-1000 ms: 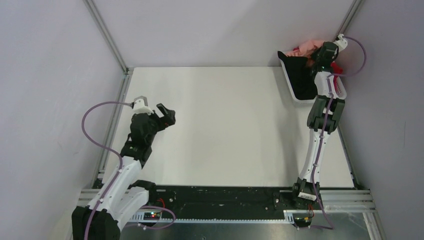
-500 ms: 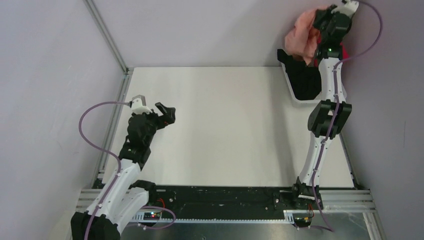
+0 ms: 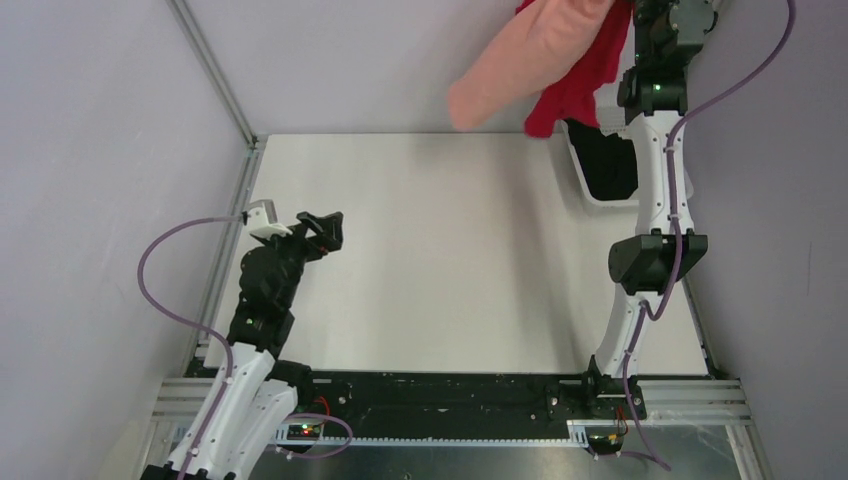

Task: Fold and stack the t-shirts
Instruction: Move the tshirt to the center of the board

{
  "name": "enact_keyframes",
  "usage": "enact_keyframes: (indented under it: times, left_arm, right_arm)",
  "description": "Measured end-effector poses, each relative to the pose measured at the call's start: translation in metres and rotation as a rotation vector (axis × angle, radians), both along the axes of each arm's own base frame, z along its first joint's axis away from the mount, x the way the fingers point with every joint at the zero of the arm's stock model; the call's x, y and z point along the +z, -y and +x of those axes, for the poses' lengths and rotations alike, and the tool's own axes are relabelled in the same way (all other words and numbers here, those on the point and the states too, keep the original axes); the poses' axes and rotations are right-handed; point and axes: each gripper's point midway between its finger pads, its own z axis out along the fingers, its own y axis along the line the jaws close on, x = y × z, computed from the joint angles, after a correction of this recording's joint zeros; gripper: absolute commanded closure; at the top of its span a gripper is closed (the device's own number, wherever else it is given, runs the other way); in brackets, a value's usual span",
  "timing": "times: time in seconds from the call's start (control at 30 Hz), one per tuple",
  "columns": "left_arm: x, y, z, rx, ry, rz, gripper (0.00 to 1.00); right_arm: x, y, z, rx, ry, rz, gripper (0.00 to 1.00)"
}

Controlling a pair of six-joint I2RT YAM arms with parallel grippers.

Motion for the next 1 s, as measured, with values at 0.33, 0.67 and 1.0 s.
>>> enact_keyframes:
  times: [0.33,0.67,1.0]
  left_arm:
    - [-0.006,-0.001,0.000,0.008,-0.021,0.004,0.02]
    - [-0.029,0.000,0.007,0.008,-0.102,0.017,0.02]
    - [-0.043,0.001,0.012,0.008,-0.149,0.019,0.02]
  right_arm:
    - [-0.037,0.071,0.023,-0.253,-0.118,-0.012,1.00]
    - [-0.105,0.172,0.034,-0.467,-0.288,0.015,1.00]
    - [-0.233,0.165,0.088,-0.374,-0.597,0.025,1.00]
